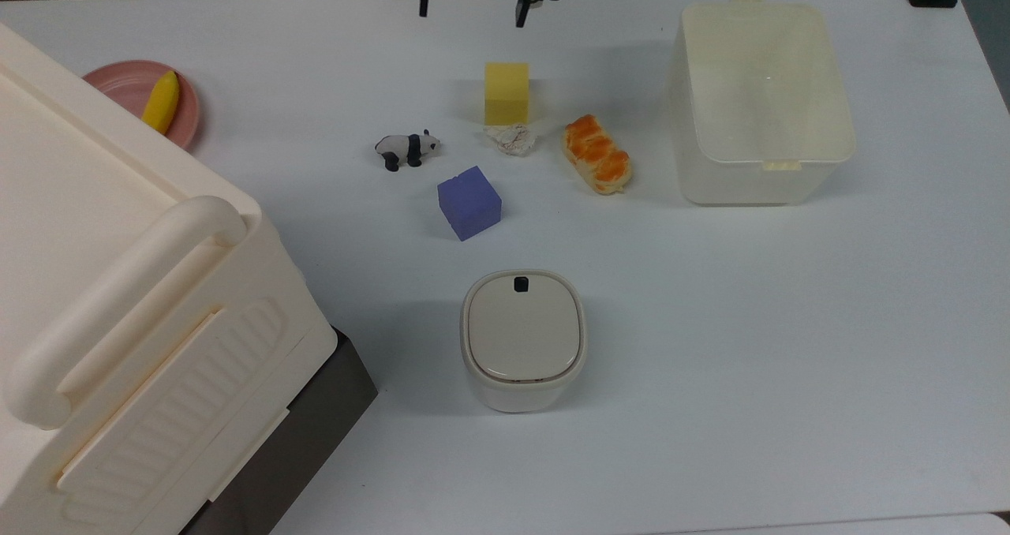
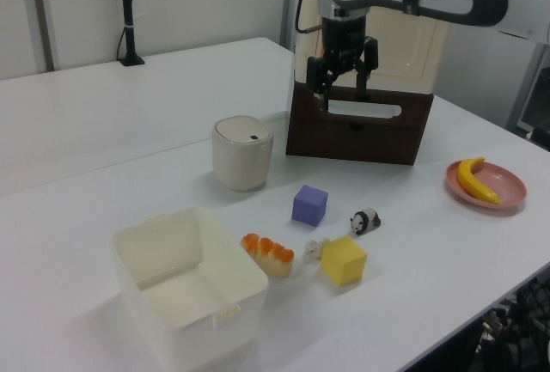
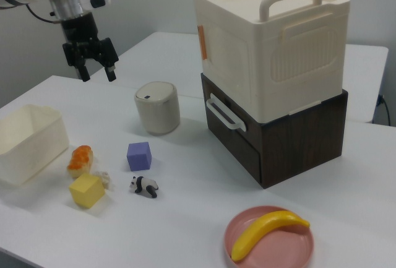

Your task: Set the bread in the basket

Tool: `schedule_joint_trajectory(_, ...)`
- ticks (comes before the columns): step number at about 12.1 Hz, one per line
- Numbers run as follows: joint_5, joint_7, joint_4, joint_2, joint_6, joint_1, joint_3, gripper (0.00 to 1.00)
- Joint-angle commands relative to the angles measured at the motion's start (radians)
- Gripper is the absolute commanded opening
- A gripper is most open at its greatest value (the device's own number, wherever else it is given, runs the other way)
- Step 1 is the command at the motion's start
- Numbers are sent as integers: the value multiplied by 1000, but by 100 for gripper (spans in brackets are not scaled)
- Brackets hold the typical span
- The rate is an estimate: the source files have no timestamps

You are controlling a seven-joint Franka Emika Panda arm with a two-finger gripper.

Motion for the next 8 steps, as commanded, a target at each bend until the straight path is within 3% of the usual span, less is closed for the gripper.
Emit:
schedule_joint_trajectory(1, 14, -20, -4, -3, 48, 32, -4, 100)
schedule_joint_trajectory(8, 16, -18, -10, -1, 67, 52, -4, 100)
